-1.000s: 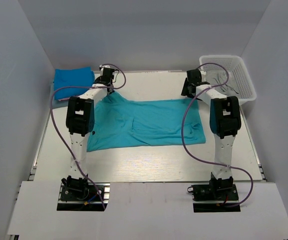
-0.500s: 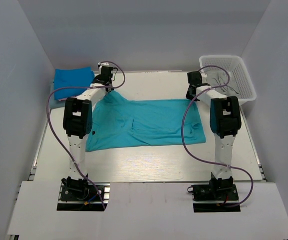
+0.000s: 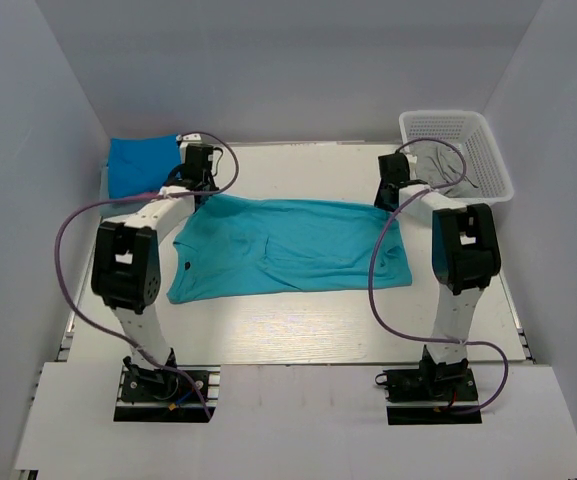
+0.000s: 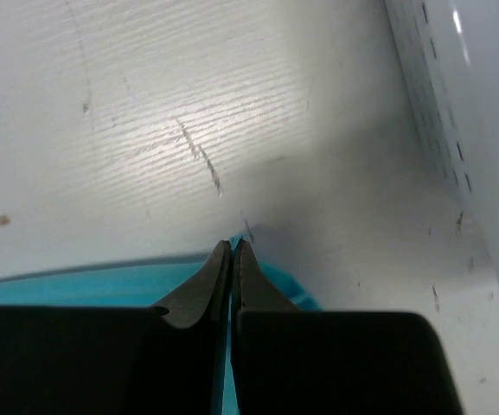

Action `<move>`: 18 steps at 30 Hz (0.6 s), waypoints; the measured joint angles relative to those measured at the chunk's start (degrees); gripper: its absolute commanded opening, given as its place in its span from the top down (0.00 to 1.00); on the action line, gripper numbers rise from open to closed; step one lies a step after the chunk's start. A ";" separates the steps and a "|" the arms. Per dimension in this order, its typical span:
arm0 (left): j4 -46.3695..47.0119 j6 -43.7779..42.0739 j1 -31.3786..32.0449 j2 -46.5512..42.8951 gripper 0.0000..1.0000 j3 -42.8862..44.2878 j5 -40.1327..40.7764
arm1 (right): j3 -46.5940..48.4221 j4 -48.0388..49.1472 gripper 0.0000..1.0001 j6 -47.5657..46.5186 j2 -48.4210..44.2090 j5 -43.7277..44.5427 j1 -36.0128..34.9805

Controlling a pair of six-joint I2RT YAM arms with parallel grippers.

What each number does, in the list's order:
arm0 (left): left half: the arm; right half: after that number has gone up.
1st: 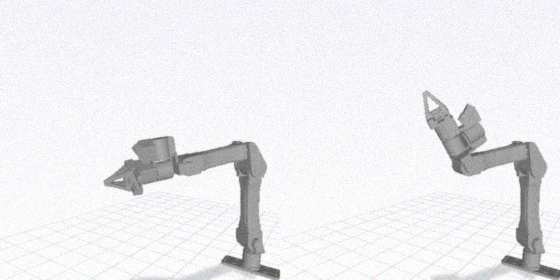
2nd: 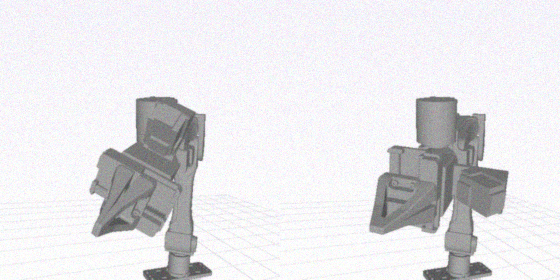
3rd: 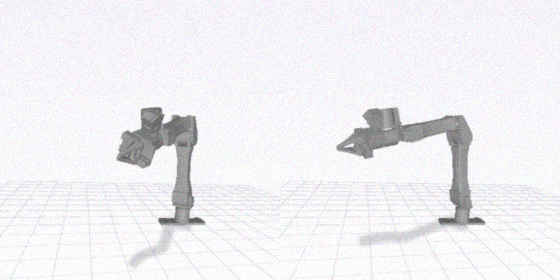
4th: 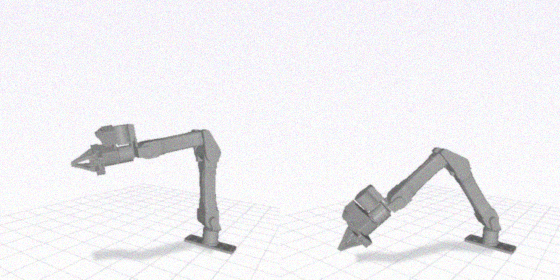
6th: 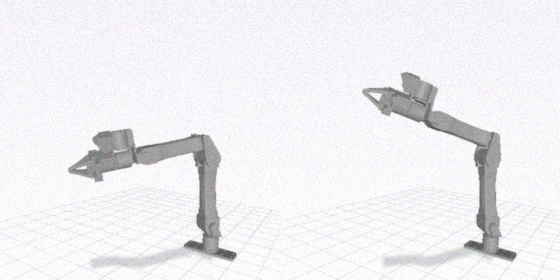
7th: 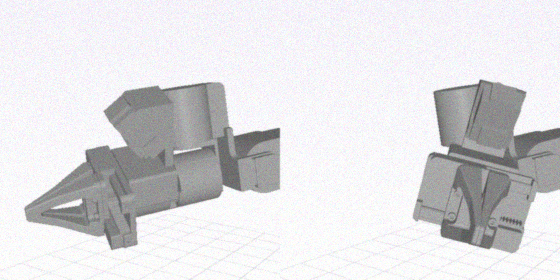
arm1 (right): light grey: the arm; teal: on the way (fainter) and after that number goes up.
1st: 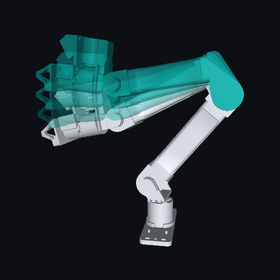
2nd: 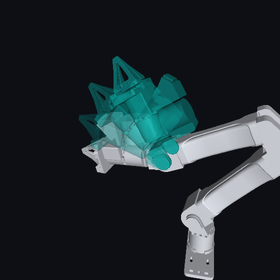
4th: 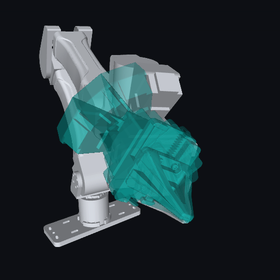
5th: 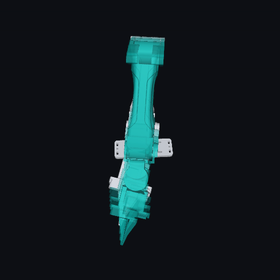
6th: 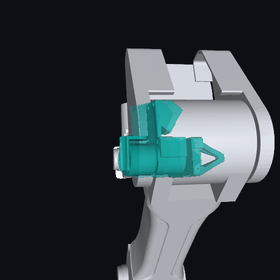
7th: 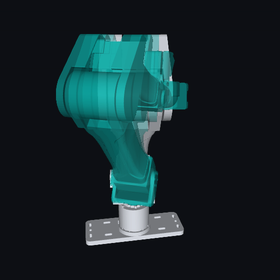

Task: Fold and stack the t-shirts
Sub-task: Fold the other side of the tshirt into a rectangle

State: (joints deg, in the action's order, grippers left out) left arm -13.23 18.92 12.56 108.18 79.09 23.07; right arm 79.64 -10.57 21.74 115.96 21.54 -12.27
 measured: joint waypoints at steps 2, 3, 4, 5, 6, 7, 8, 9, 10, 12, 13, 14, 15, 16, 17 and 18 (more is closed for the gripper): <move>1.29 1.90 0.33 -4.37 1.00 -3.28 -0.11 | -2.43 0.68 1.00 -0.22 -2.73 -0.04 -0.39; 1.70 3.02 0.35 -6.69 1.00 -5.29 -0.37 | -3.45 1.05 1.00 -0.39 -4.28 -0.04 -0.66; 1.68 4.00 0.39 -8.90 1.00 -7.15 -0.63 | -3.72 1.14 1.00 -0.48 -4.85 0.00 -0.76; 2.16 4.79 0.39 -10.67 1.00 -8.87 -1.03 | -4.07 1.31 1.00 -0.59 -5.66 0.13 -0.98; 2.19 5.73 0.42 -12.59 1.00 -10.75 -1.40 | -4.46 1.68 1.00 -0.76 -6.45 0.26 -1.20; 2.38 6.62 0.42 -14.40 1.00 -12.83 -1.68 | -4.96 1.84 1.00 -0.92 -7.30 0.33 -1.33; 2.45 7.37 0.44 -15.61 1.00 -14.27 -1.84 | -5.60 2.03 1.00 -0.98 -8.09 0.37 -1.42; 2.64 8.07 0.44 -16.57 1.00 -15.76 -2.01 | -6.40 2.21 1.00 -0.98 -9.03 0.37 -1.46; 2.71 8.83 0.44 -17.46 1.00 -17.33 -2.23 | -7.21 2.25 1.00 -0.98 -9.88 0.42 -1.46; 2.38 10.43 0.46 -18.88 1.00 -20.24 -2.60 | -8.81 2.27 1.00 -0.96 -11.43 0.59 -1.46; 2.19 11.10 0.46 -19.63 1.00 -21.55 -2.67 | -9.60 2.27 1.00 -0.92 -12.11 0.76 -1.46; 1.81 12.02 0.46 -20.52 1.00 -23.06 -2.78 | -10.27 2.27 1.00 -0.92 -12.68 0.90 -1.44; 1.62 12.83 0.46 -21.59 1.00 -24.72 -2.82 | -10.75 2.21 1.00 -0.90 -13.16 1.03 -1.44; 0.92 13.88 0.48 -23.23 1.00 -26.93 -2.86 | -11.30 2.14 1.00 -0.87 -13.66 1.11 -1.42; 0.96 14.69 0.48 -24.39 1.00 -28.37 -2.93 | -11.63 2.27 1.00 -0.79 -13.97 1.22 -1.40; 0.83 15.54 0.48 -25.92 1.00 -30.18 -2.95 | -11.96 2.27 1.00 -0.74 -14.27 1.31 -1.36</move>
State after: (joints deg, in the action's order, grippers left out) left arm -12.40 34.46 13.04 82.26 48.90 20.12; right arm 67.68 -8.29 20.99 101.69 22.85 -13.63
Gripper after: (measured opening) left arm 0.028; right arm 0.019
